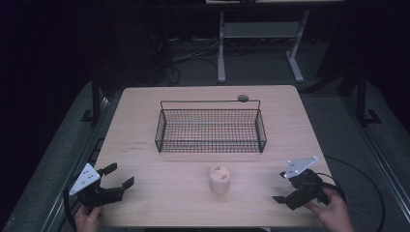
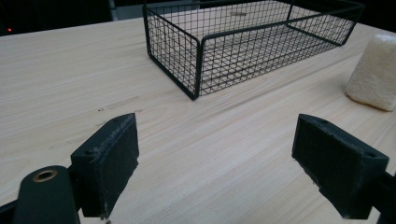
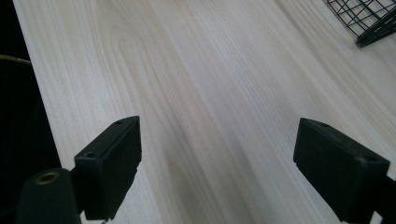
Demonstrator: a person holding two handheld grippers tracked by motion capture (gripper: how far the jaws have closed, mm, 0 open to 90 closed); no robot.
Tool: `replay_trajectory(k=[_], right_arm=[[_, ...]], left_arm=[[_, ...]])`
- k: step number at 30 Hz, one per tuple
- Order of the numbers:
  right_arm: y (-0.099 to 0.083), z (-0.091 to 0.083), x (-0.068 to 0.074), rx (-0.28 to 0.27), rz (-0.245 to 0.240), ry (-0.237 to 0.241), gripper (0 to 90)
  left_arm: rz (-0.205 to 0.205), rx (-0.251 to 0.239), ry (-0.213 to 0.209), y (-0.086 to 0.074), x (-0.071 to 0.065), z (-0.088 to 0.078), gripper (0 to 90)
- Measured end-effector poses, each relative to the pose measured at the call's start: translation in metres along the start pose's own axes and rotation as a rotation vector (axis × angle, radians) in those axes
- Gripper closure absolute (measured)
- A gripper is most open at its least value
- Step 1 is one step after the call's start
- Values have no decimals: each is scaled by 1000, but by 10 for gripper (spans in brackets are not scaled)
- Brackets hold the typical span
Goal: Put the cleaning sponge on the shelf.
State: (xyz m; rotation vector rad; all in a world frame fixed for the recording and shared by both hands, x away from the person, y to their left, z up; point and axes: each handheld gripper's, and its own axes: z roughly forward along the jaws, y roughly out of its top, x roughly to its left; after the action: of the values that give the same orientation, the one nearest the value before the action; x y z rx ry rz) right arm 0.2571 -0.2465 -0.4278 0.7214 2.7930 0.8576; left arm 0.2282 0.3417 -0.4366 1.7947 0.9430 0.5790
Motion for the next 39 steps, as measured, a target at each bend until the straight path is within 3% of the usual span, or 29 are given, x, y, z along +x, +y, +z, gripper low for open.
replay_trajectory(k=[10, 20, 25, 26, 39], right_arm=[[5, 5, 1, 22, -26, 29, 166], [25, 10, 7, 50, -80, 50, 148], [41, 12, 8, 58, -112, 72, 146], [49, 11, 10, 59, -138, 68, 146], [93, 19, 15, 83, -200, 101, 149]], left_arm=[[-2, 3, 1, 0, 1, 1, 139], [-17, -10, 11, -1, 4, -3, 139], [-13, -11, 12, -1, 5, -4, 139], [-11, -7, 16, 0, 4, -3, 139], [-5, -10, 10, 0, 4, -3, 139]])
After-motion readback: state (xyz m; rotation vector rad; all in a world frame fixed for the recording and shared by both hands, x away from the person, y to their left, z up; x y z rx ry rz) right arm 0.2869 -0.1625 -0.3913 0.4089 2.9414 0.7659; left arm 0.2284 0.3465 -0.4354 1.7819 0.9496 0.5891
